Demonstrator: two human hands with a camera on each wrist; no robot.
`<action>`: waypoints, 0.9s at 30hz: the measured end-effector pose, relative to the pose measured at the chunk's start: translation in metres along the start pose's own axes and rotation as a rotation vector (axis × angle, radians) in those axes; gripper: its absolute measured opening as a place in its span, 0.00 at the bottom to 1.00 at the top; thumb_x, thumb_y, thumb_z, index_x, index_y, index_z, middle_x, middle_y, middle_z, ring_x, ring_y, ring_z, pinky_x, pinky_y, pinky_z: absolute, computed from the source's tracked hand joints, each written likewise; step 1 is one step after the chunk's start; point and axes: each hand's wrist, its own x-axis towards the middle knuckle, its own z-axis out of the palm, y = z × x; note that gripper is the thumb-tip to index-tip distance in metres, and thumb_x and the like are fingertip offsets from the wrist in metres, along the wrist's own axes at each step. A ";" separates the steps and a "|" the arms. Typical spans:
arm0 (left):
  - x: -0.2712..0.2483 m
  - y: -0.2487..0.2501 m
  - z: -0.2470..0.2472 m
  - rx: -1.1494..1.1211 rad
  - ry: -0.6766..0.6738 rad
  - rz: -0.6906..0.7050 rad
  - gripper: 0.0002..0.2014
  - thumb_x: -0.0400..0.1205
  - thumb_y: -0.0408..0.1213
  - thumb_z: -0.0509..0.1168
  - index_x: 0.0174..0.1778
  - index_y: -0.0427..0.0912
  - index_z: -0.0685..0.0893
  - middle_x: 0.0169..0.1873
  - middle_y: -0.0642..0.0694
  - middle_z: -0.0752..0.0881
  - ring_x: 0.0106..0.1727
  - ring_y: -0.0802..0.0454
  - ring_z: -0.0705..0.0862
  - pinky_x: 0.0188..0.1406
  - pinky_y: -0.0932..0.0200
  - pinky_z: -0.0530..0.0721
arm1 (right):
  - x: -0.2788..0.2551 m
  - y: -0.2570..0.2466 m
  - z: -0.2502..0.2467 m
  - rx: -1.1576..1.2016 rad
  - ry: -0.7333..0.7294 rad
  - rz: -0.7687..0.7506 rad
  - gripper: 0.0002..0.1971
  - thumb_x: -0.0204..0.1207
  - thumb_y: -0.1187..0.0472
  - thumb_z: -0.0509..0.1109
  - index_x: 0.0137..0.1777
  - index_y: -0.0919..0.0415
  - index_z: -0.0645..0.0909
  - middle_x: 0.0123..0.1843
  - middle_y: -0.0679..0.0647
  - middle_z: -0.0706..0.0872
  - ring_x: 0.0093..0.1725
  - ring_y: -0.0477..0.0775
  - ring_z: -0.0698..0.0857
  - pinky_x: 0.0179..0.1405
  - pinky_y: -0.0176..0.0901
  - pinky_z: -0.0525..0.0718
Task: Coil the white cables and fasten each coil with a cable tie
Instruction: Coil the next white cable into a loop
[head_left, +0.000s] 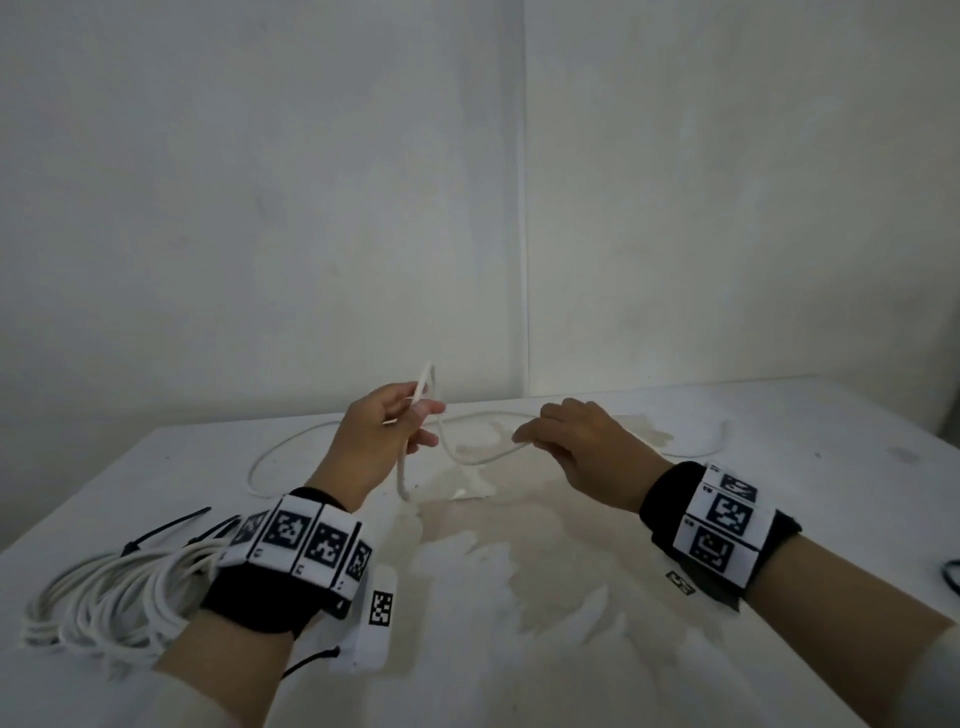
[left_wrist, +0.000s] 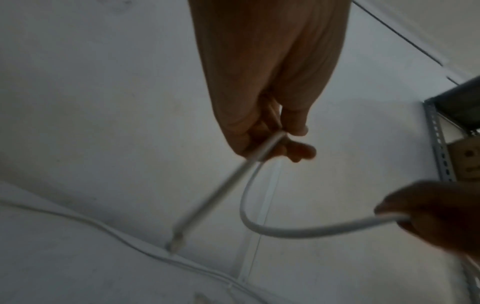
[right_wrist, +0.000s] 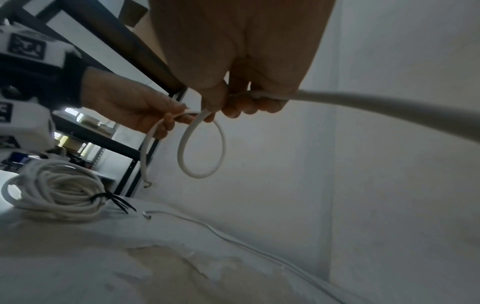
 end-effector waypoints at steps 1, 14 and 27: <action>-0.001 -0.001 0.001 0.034 0.031 0.020 0.06 0.84 0.34 0.60 0.49 0.46 0.82 0.36 0.53 0.87 0.24 0.64 0.83 0.30 0.69 0.81 | 0.002 -0.004 0.001 0.025 -0.002 -0.006 0.13 0.75 0.64 0.57 0.45 0.60 0.85 0.33 0.54 0.83 0.35 0.47 0.68 0.31 0.44 0.75; -0.021 0.006 0.015 0.233 -0.105 -0.060 0.15 0.85 0.35 0.53 0.48 0.41 0.86 0.35 0.50 0.80 0.33 0.56 0.73 0.34 0.68 0.71 | 0.045 -0.022 0.009 0.242 0.065 0.076 0.17 0.78 0.60 0.54 0.46 0.67 0.84 0.41 0.60 0.83 0.38 0.63 0.79 0.37 0.59 0.79; -0.023 -0.014 0.020 0.151 -0.141 -0.033 0.16 0.87 0.42 0.52 0.39 0.48 0.82 0.31 0.53 0.74 0.35 0.60 0.73 0.38 0.72 0.71 | 0.046 -0.038 0.028 0.409 -0.123 0.223 0.14 0.82 0.59 0.56 0.57 0.62 0.81 0.44 0.49 0.80 0.48 0.49 0.76 0.52 0.42 0.72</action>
